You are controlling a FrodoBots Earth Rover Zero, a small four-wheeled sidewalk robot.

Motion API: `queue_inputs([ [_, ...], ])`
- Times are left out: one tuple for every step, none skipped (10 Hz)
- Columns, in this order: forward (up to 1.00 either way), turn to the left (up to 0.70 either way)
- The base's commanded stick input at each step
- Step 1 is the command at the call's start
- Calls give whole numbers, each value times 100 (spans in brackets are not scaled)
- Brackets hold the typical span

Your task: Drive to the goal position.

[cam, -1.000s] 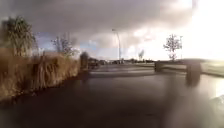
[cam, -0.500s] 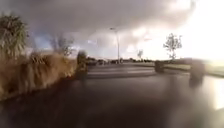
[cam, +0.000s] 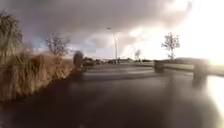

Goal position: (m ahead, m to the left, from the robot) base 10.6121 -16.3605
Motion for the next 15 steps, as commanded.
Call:
queue_inputs([
  [70, -13],
  [70, -13],
  [70, -13],
  [70, -13],
  [70, -13],
  [70, -13],
  [70, -13],
  [70, -13],
  [70, -13],
  [70, -13],
  [70, -13],
  [70, -13],
  [70, -13],
  [70, -13],
  [70, 0],
])
